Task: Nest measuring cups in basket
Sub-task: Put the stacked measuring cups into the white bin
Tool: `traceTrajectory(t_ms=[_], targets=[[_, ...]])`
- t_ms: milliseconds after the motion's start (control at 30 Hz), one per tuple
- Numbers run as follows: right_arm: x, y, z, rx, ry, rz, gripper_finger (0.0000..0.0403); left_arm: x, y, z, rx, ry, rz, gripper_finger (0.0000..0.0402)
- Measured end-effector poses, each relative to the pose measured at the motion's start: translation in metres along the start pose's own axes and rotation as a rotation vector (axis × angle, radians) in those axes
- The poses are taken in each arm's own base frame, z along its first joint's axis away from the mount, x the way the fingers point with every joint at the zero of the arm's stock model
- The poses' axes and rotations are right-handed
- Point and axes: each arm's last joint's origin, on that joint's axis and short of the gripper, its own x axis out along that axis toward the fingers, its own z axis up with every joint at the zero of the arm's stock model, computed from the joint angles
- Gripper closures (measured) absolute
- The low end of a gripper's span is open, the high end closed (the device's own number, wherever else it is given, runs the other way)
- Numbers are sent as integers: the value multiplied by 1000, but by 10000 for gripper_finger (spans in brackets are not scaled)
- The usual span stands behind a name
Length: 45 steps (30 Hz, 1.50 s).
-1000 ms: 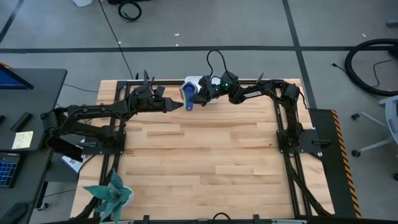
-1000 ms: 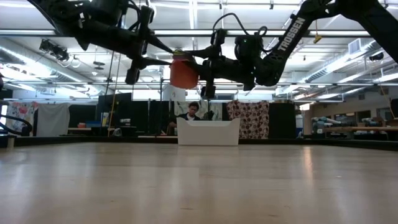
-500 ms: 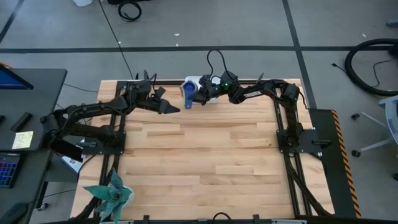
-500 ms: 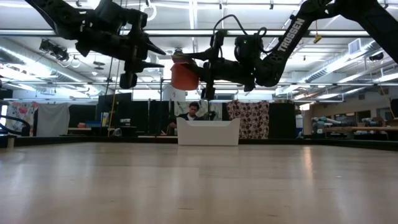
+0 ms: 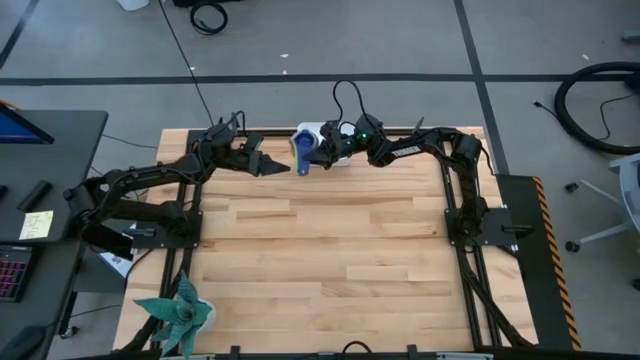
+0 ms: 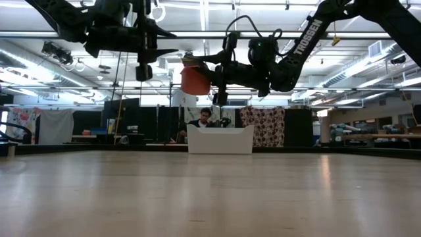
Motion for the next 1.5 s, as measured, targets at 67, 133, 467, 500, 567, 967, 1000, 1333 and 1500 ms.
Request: traceTrajectory(t_ms=[67,133,467,500,567,967,1000,1333,1500], targets=[[0,0,0,0,0,0,308,0,0,0,4,-5,4,267],[0,0,0,0,0,0,308,0,0,0,40,-9,-2,267],[0,0,0,-1,2,0,308,4,6,1,-29,-45,48,260],[0,0,0,-2,2,1,308,4,7,1,-29,-47,50,257],[0,0,0,-1,1,1,308,6,10,0,-42,-40,64,251],[0,0,0,-4,-3,0,308,11,21,0,-57,-67,108,237],[0,0,0,-4,-4,0,308,11,21,1,-56,-69,108,237],[0,0,0,-4,-6,0,308,13,20,1,-56,-97,109,237],[0,0,0,-4,-6,0,308,27,26,-6,-66,-63,112,237]])
